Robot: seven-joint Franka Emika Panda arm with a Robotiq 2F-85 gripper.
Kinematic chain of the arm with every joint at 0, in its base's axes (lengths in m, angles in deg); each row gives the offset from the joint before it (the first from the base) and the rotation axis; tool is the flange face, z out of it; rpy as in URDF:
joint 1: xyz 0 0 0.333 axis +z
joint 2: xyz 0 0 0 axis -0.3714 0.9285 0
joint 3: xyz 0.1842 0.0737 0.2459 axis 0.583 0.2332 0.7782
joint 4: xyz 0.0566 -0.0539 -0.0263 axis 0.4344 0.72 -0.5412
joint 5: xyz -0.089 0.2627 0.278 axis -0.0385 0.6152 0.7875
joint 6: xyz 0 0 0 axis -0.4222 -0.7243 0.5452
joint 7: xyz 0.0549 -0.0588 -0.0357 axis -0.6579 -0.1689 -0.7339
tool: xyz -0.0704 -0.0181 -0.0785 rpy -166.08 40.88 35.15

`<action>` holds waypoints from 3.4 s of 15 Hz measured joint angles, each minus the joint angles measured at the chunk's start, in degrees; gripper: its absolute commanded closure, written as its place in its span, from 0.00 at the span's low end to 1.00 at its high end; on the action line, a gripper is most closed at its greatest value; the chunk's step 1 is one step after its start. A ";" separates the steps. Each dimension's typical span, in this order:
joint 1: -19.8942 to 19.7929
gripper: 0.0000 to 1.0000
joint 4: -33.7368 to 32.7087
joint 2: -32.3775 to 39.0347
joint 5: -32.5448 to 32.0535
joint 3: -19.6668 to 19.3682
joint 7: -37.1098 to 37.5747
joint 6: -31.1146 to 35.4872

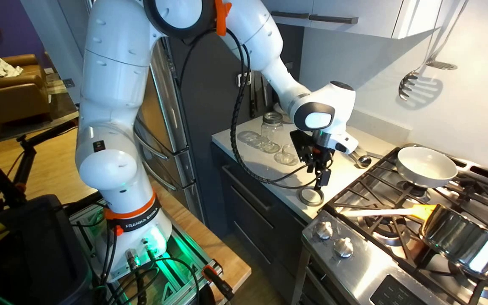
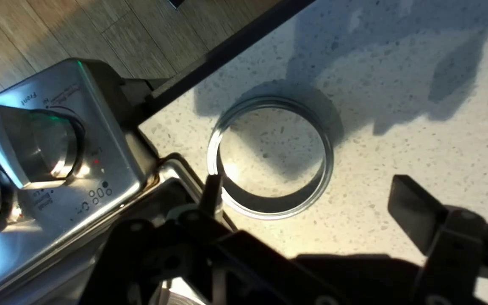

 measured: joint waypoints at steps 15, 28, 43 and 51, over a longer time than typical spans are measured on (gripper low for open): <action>-0.48 0.35 -2.97 6.53 8.04 1.01 2.61 7.02; -0.50 0.98 -4.57 7.78 9.34 1.83 2.83 6.99; 0.30 1.00 -5.69 1.49 13.50 8.13 -2.54 9.53; -2.31 1.00 -4.14 -0.63 28.90 14.74 -16.70 8.91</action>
